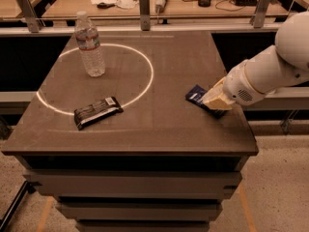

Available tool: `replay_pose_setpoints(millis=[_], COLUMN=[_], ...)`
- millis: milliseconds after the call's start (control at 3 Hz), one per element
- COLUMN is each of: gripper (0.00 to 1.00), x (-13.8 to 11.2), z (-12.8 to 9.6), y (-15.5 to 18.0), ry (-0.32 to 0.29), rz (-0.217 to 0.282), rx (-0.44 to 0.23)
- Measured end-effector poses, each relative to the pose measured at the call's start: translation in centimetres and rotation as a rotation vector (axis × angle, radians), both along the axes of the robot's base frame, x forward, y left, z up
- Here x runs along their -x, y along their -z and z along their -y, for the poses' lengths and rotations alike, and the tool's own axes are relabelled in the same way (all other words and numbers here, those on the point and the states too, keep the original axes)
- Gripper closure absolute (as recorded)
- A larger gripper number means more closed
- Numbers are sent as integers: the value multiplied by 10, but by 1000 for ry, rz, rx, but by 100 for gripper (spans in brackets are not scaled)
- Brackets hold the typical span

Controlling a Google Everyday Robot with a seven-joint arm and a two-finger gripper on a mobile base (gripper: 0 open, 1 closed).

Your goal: Move rxbar blueberry near water bottle

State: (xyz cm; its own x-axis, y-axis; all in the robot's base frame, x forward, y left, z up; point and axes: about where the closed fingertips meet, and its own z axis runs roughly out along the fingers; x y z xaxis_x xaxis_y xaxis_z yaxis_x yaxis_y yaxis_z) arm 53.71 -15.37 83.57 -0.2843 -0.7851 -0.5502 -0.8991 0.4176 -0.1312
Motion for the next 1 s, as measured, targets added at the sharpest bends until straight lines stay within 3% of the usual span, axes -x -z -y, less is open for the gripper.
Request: replay_pose_setpoints(millis=[1000], gripper=[7], x=[-4], z=[3], y=[-1], ry=[-5], rz=[-18], rx=[-16])
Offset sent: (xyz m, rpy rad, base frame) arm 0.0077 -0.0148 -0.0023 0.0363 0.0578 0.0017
